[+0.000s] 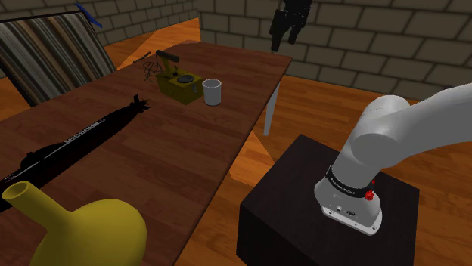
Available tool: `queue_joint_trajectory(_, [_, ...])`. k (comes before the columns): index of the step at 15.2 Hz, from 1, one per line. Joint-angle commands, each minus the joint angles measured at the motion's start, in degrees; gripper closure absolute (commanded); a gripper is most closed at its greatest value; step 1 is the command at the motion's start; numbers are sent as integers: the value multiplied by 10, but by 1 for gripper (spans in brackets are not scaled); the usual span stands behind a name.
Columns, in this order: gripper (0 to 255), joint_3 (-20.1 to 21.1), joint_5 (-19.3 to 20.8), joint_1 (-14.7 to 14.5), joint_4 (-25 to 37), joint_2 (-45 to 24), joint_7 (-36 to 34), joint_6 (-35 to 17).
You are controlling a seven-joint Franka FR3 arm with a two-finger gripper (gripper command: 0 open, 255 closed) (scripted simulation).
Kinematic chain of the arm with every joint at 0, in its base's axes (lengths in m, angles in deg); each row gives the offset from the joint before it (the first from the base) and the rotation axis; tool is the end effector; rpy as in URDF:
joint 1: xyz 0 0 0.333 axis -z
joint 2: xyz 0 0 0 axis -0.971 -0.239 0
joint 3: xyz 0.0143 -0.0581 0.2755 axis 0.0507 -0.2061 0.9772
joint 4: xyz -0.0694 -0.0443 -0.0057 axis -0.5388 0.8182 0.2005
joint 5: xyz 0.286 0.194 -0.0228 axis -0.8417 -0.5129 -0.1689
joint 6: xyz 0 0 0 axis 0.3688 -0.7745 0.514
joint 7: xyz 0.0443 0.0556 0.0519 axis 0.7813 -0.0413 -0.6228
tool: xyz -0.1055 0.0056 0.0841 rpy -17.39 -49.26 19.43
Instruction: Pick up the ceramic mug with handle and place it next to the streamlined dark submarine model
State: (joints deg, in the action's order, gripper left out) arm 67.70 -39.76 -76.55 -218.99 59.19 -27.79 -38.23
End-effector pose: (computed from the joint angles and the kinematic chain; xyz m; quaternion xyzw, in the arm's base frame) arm 0.2894 -0.0258 0.5590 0.9971 -0.0260 0.0713 0.0099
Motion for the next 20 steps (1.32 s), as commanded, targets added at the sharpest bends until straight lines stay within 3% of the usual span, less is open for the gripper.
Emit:
queue_joint_trajectory(1, [0,0,0,0,0,0,0,0])
queue_joint_trajectory(10, [0,3,0,-12,47,-192,0,-119])
queue_joint_trajectory(20, [0,9,1,-21,169,-419,3,-196])
